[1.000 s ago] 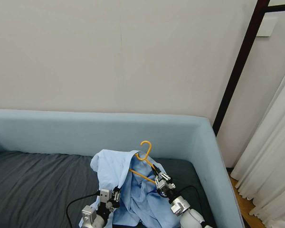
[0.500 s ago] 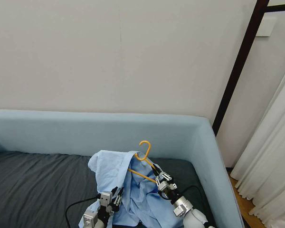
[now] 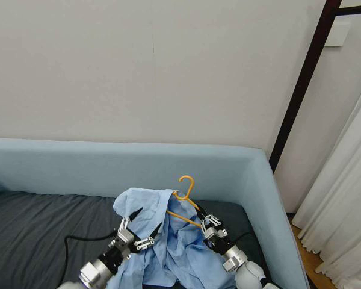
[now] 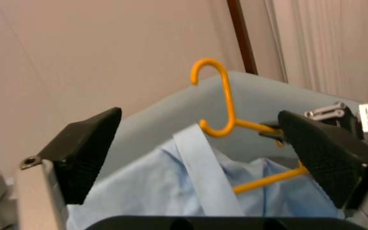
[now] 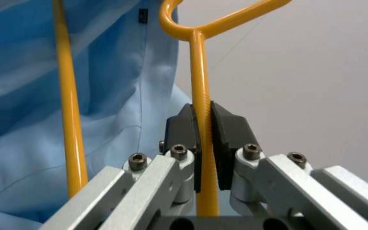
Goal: Pick up the clothes from the sofa and hang them on the clothes hanger.
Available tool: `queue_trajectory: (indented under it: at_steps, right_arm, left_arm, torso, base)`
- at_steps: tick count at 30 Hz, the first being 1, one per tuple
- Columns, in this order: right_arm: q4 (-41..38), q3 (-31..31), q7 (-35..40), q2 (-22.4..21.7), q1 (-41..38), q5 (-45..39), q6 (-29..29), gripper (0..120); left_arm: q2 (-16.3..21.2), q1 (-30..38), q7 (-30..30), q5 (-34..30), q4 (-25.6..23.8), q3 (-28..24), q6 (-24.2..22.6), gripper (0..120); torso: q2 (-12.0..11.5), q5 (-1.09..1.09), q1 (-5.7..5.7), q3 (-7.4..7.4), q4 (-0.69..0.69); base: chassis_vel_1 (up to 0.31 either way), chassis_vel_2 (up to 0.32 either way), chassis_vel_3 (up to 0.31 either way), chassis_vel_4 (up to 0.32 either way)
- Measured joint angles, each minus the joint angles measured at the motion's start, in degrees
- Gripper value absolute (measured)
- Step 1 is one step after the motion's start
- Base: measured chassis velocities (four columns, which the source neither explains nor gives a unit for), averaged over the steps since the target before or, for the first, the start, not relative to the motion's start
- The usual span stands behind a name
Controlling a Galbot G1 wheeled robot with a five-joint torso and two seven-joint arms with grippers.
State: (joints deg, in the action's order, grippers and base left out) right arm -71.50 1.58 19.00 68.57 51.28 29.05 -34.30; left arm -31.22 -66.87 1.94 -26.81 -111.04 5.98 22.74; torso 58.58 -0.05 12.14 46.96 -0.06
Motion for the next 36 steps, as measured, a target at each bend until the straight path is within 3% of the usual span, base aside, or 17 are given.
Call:
queue_trajectory:
  at_steps: [3,10,13,15,16,18,19,20,21,24,29,36]
  right_arm:
    - [-0.34,-0.06,0.06,-0.02,0.14,-0.01,0.00,5]
    - [-0.11,0.11,0.08,0.24,-0.34,0.19,-0.16,5]
    - [-0.27,-0.04,0.20,0.32,-0.16,1.15,-0.49,5]
    - [-1.12,-0.15,0.59,0.28,0.40,1.57,-0.49,5]
    - [-1.12,-0.15,0.59,0.28,0.40,1.57,-0.49,5]
    - [-2.06,-0.62,0.98,0.17,0.87,2.79,-0.57,5]
    - [-2.45,-0.93,1.29,-0.07,1.10,3.33,-0.70,5]
    - [-2.65,-1.12,1.44,-0.28,1.27,3.41,-0.72,5]
    - [-2.65,-1.12,1.44,-0.28,1.27,3.41,-0.72,5]
    - [-3.07,-1.62,1.74,-0.90,1.78,3.49,-0.76,5]
    - [-3.22,-1.99,1.83,-1.21,1.92,3.54,-0.96,5]
    - [-3.24,-1.80,1.83,-1.24,1.62,3.95,-1.20,5]
  left_arm:
    - [4.78,9.71,2.98,-5.96,2.31,-4.58,0.08,100]
    - [9.10,22.84,12.25,-15.90,6.94,-10.13,-2.61,100]
    - [9.60,33.92,19.20,-18.81,11.80,-18.48,-5.41,100]
    - [8.53,41.56,22.94,-19.30,14.89,-26.35,-6.33,100]
    - [8.53,41.56,22.94,-19.30,14.89,-26.35,-6.33,100]
    - [5.32,50.90,31.15,-20.07,19.99,-33.12,-7.04,100]
    - [1.97,57.37,37.89,-20.10,24.19,-37.69,-7.12,100]
    - [-0.11,61.39,40.53,-20.22,27.02,-41.03,-7.22,100]
    - [-0.11,61.39,40.53,-20.22,27.02,-41.03,-7.22,100]
    - [-4.92,70.81,46.53,-21.58,33.12,-51.15,-8.28,100]
    - [-7.24,75.43,51.98,-21.50,37.24,-55.32,-9.88,100]
    - [-7.47,74.99,54.94,-19.94,39.51,-55.65,-10.49,100]
  torso:
    - [0.00,-0.01,0.01,0.00,-0.03]
    - [0.00,0.00,0.01,0.01,-0.01]
    - [0.00,0.00,0.01,0.00,0.00]
    - [-0.01,-0.05,0.01,0.01,0.00]
    - [-0.01,-0.05,0.01,0.01,0.00]
    - [0.00,0.02,0.01,0.00,-0.02]
    - [-0.01,-0.01,0.01,0.01,-0.02]
    - [-0.01,-0.01,0.01,0.01,-0.04]
    - [-0.01,-0.01,0.01,0.01,-0.04]
    - [-0.01,0.00,0.02,0.02,-0.05]
    - [-0.01,0.02,0.01,0.01,-0.02]
    - [-0.01,0.00,0.00,0.00,0.01]
  base:
    - [0.000,0.000,0.000,0.000]
    - [0.000,0.000,0.000,0.000]
    - [0.000,0.000,0.000,0.000]
    - [0.000,0.000,0.000,0.000]
    - [0.000,0.000,0.000,0.000]
    - [0.000,0.000,0.000,0.000]
    - [0.000,0.000,0.000,0.000]
    - [0.000,0.000,0.000,0.000]
    - [0.000,0.000,0.000,0.000]
    - [0.000,0.000,0.000,0.000]
    - [0.000,0.000,0.000,0.000]
    - [0.000,0.000,0.000,0.000]
